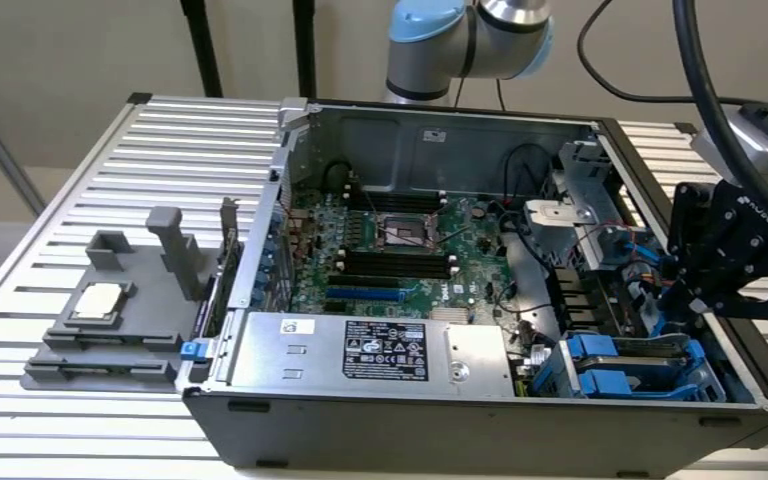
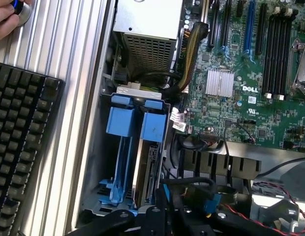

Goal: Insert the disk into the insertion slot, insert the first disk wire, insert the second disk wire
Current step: 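Insert the first disk wire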

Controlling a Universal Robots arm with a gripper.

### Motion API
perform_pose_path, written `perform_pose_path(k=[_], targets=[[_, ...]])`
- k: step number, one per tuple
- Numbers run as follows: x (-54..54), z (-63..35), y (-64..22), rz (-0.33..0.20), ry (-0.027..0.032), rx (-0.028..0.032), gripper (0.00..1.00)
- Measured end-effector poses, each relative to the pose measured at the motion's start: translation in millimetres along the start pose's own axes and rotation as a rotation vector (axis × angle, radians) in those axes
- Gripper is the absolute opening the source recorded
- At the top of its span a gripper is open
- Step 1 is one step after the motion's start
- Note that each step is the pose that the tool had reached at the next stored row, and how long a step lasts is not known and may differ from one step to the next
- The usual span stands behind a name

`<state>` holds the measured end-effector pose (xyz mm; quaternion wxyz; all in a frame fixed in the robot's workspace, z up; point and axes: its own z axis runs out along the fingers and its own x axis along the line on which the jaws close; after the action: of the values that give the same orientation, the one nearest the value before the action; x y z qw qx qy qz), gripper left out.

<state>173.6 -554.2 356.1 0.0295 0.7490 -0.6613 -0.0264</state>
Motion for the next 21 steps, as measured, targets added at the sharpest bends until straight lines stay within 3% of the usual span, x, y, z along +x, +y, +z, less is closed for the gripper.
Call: perform_pose_path(k=[2,6,17,19,21], targets=[[-1.8,0.1,-0.2,-0.006,0.0005,0.0000,0.20],[-3.8,0.2,-0.4,-0.018,0.0013,0.0000,0.38],[-5.6,0.3,15.0,-0.062,0.0045,0.0001,0.38],[-3.8,-1.1,16.2,-0.063,0.0020,0.0004,0.38],[2.1,-1.8,17.1,-0.064,-0.0069,0.0018,0.38]])
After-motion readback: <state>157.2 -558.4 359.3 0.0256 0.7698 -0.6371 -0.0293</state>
